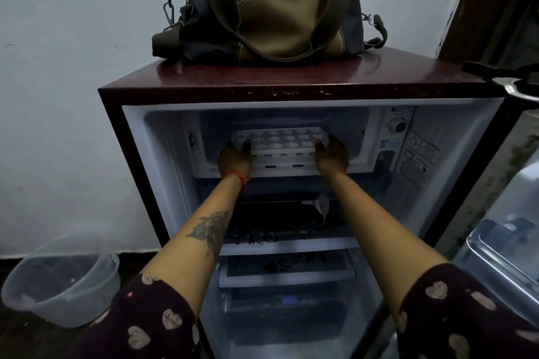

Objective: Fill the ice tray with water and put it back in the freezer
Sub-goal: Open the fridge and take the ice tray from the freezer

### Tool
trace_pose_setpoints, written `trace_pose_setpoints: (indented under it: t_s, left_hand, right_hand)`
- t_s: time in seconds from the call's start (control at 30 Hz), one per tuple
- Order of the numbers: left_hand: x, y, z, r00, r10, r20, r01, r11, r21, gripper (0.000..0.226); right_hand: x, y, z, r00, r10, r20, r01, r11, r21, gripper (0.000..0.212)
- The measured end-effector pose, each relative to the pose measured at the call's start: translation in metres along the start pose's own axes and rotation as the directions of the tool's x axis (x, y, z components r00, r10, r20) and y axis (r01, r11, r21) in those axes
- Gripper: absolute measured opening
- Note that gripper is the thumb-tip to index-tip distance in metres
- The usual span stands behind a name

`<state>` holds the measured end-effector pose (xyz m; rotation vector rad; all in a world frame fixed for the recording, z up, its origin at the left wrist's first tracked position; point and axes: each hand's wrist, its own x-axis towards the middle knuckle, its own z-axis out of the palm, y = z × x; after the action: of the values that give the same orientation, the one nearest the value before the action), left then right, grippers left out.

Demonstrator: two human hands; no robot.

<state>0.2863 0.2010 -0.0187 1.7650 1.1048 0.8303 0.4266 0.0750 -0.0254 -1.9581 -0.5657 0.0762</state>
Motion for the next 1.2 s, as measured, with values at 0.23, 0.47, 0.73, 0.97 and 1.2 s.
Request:
trace_pose_setpoints:
  t_s: [0.23, 0.47, 0.73, 0.97, 1.2]
  left_hand:
    - [0.007, 0.000, -0.004, 0.989, -0.085, -0.118, 0.081, 0.996, -0.039, 0.040]
    - [-0.027, 0.011, -0.009, 0.974, -0.113, -0.198, 0.071, 0.976, -0.207, 0.038]
    - [-0.088, 0.021, -0.023, 0.956, -0.123, -0.265, 0.055, 0.966, -0.251, 0.035]
    - [-0.153, 0.020, -0.040, 0.948, -0.199, -0.248, 0.113, 0.940, -0.322, 0.040]
    - [-0.209, 0.016, -0.061, 0.941, -0.189, -0.279, 0.117, 0.960, -0.255, 0.020]
  right_hand:
    - [0.004, -0.005, -0.006, 0.995, 0.095, -0.030, -0.092, 0.993, 0.076, 0.041]
    - [-0.022, -0.015, -0.022, 0.979, 0.153, -0.136, -0.138, 0.984, 0.114, 0.025]
    - [-0.076, -0.023, -0.059, 0.952, 0.256, -0.168, -0.211, 0.947, 0.242, 0.025]
    - [-0.136, -0.022, -0.095, 0.956, 0.267, -0.119, -0.218, 0.922, 0.319, 0.031]
    - [-0.191, -0.014, -0.123, 0.951, 0.305, -0.050, -0.276, 0.910, 0.310, 0.022]
